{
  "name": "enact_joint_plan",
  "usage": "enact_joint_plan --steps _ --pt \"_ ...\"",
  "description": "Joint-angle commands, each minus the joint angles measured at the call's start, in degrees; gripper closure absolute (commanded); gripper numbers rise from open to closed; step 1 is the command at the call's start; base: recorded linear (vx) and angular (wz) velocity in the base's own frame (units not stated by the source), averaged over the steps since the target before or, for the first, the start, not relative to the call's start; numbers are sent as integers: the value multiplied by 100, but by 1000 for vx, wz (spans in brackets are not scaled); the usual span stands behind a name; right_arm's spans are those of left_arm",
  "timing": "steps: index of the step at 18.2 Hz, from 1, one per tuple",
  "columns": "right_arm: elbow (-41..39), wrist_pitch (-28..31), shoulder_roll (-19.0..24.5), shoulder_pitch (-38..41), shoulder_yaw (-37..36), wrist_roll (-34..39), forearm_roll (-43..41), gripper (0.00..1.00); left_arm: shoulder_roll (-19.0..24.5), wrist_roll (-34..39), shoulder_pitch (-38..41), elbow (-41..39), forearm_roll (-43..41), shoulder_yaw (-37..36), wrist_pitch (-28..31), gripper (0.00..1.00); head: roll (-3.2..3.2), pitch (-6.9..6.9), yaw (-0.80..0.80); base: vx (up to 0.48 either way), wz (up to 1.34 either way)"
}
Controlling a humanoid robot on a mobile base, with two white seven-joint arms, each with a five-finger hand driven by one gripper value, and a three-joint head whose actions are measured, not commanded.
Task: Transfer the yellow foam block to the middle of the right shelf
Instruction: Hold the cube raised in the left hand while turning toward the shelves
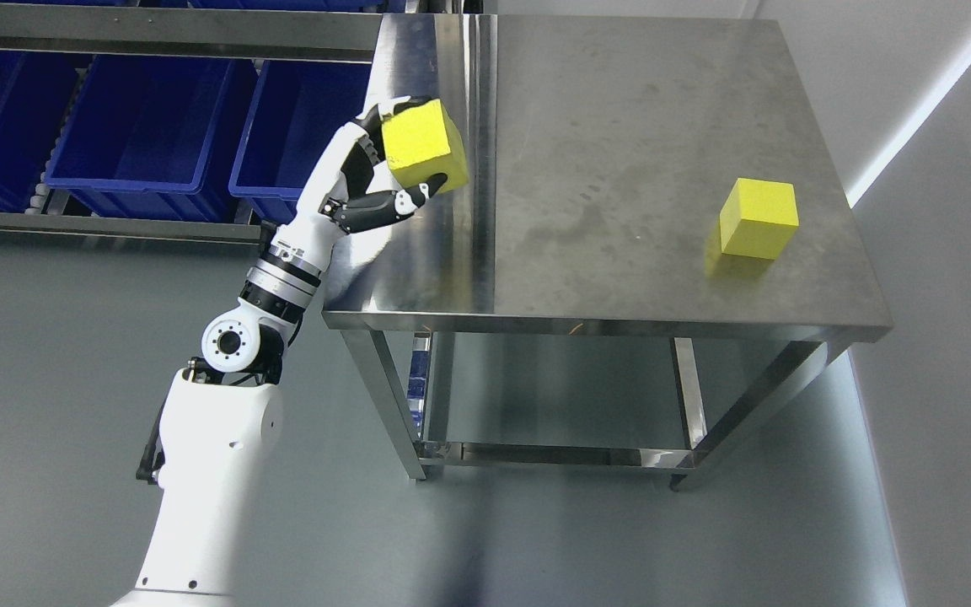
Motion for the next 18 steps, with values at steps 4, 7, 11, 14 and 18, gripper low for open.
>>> enact_joint_plan --steps 4,7,11,14,18 --pt "-100 -7 -100 -9 0 4 0 0 -122 1608 429 -656 554 623 -507 70 0 0 0 9 108" --pt "-100 -7 -100 -9 0 4 0 0 -122 1619 587 -770 554 535 -490 70 0 0 0 18 238" --pt "-100 -7 -100 -17 0 4 0 0 -122 1619 746 -911 554 465 -454 70 0 0 0 30 513" --pt "-100 -7 -100 -17 0 4 0 0 -122 1619 816 -981 554 473 -340 70 0 0 0 54 791" --pt "-100 -7 -100 -9 0 4 0 0 -122 1619 886 -1306 545 508 72 70 0 0 0 60 1019"
